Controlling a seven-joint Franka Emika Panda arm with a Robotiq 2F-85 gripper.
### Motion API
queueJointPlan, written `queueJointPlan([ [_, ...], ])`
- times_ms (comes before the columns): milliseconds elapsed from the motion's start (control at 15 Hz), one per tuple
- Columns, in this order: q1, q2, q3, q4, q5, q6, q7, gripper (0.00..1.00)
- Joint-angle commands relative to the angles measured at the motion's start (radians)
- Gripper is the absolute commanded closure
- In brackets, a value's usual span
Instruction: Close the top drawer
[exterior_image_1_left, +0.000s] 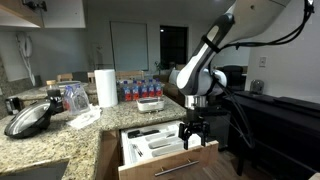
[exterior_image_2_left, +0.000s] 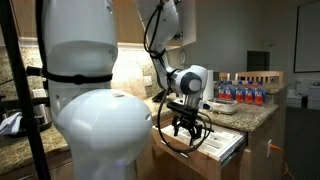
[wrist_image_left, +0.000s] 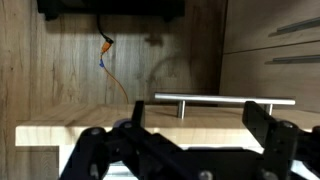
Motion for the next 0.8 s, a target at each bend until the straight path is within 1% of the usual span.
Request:
queueJointPlan([
  [0,0.005,-0.003,0.002,-0.024,-0.007,-0.035,-0.071,0.00],
  [200,0.017,0.007,0.009,-0.028,-0.025,-0.017,-0.071,0.00],
  [333,0.030,0.031,0.021,-0.006,-0.051,-0.021,-0.056,0.00],
  [467,0.044,0.078,0.033,0.037,-0.064,-0.033,-0.051,0.00],
  [533,0.047,0.116,0.040,0.073,-0.055,-0.052,-0.072,0.00],
  [733,0.053,0.212,0.055,0.169,-0.055,-0.087,-0.067,0.00],
])
